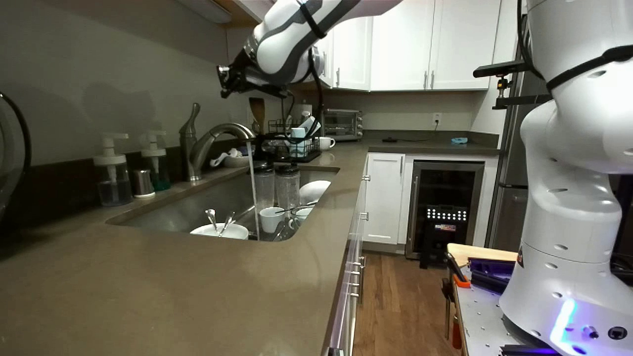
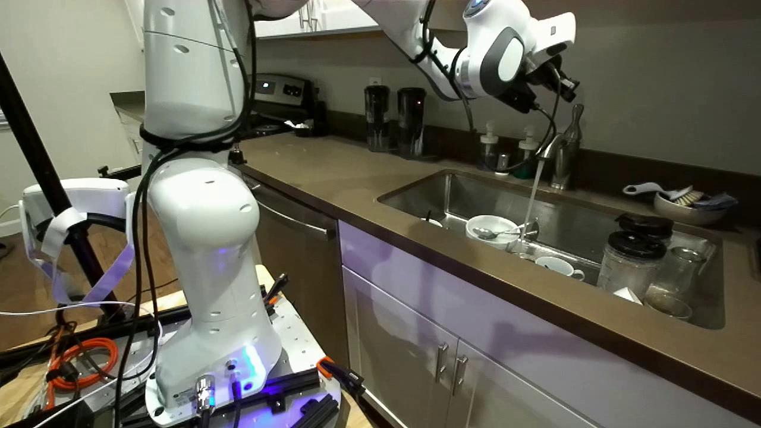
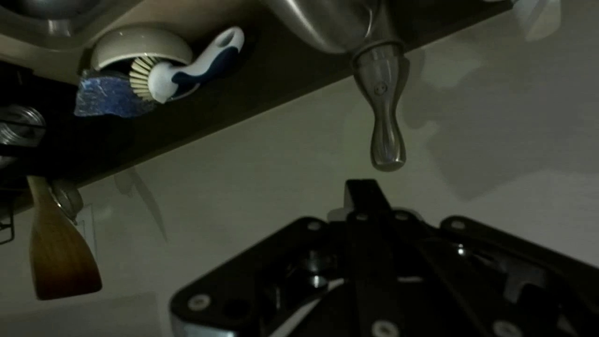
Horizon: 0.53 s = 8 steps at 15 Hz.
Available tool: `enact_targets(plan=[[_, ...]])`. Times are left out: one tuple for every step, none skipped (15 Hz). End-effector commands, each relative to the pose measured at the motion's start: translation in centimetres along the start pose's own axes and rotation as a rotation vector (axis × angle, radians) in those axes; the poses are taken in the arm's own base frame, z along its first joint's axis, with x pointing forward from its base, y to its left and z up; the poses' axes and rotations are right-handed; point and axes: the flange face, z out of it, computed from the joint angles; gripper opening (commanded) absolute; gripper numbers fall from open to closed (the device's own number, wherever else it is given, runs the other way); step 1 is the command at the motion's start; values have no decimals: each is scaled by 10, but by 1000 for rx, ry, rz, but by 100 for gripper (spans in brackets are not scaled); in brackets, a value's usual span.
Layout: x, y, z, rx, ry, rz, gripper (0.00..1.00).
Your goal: Turn on the faucet of the sink.
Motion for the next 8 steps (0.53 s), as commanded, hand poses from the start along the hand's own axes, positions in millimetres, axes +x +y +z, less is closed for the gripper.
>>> enact_targets(plan=[[-23,17,-52,-5,-88,2,0],[-25,22,-60,-11,-99,5,0],[-27,28,-69,-21,-116,-2,0],[-27,32,-77,-32,-133,-16,0],[-26,34,-85,-43,-149,-31,0],[-24,37,-91,-57,-158,-46,0],[-22,36,-98,-65,-171,-58,0],[-20,34,-104,-72,-182,-72,0]])
